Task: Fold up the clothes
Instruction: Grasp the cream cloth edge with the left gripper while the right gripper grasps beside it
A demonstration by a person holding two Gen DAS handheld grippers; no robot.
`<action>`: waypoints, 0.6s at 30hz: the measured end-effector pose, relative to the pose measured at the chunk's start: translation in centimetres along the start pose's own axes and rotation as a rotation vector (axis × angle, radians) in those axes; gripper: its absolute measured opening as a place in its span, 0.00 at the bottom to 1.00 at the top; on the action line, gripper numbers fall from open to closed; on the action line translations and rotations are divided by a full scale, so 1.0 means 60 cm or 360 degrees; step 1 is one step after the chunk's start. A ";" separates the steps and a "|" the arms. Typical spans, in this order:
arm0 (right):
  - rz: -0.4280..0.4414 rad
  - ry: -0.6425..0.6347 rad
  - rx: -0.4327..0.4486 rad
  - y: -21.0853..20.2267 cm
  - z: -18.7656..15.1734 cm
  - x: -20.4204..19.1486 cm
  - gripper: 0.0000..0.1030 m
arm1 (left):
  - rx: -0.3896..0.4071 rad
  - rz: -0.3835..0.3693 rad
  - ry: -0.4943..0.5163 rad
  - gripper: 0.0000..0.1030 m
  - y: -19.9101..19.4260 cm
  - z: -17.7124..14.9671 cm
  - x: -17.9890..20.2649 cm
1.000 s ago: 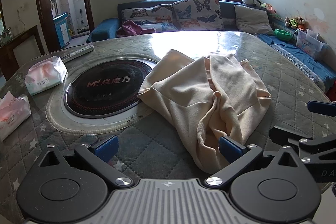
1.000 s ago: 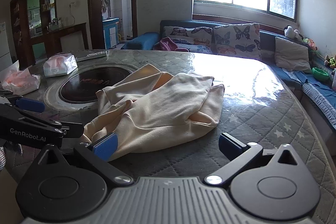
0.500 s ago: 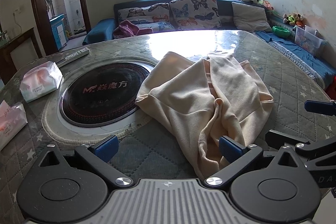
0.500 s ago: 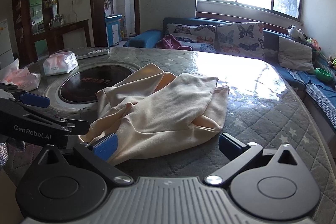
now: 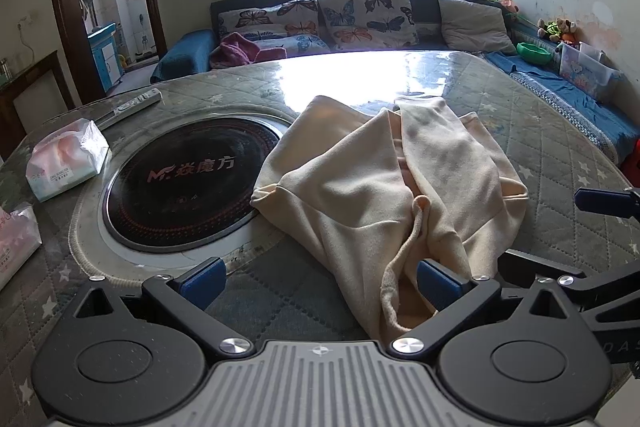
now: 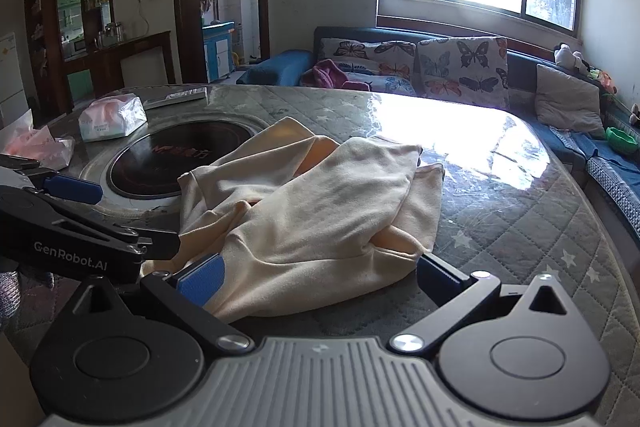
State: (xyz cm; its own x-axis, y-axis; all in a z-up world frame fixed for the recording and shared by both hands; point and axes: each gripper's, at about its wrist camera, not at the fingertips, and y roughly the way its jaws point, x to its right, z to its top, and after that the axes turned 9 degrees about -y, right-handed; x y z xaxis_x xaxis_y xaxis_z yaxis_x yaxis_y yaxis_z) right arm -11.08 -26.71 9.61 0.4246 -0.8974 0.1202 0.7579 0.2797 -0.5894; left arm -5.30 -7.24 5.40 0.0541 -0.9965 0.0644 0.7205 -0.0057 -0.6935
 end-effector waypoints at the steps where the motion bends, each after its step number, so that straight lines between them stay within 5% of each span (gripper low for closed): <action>1: 0.0000 -0.0002 -0.0003 0.002 0.001 0.001 1.00 | -0.0003 -0.0001 -0.0001 1.00 0.003 0.001 0.000; 18: 0.0012 0.0015 -0.0069 0.061 0.041 0.039 0.94 | 0.0037 -0.0001 0.0005 1.00 0.057 0.067 -0.017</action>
State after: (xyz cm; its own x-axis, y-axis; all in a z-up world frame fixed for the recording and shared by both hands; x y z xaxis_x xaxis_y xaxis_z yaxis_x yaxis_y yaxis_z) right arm -6.10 -26.93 9.70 0.4255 -0.8985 0.1083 0.7323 0.2715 -0.6245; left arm -0.09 -5.91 5.86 0.0518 -0.9967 0.0626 0.7364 -0.0043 -0.6765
